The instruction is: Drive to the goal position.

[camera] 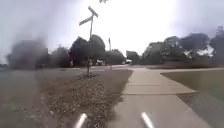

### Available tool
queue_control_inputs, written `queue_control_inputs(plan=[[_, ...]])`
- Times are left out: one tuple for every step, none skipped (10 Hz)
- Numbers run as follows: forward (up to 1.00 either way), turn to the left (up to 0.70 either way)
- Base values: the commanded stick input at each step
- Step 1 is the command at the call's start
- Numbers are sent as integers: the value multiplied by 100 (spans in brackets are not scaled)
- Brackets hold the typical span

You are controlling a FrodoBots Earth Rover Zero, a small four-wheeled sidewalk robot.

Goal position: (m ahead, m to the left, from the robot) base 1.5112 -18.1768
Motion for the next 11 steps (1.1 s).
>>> queue_control_inputs(plan=[[-34,0],[-14,0],[0,0],[0,0],[0,0],[0,0],[0,0],[70,-11],[70,-25],[70,-34],[70,-34]])
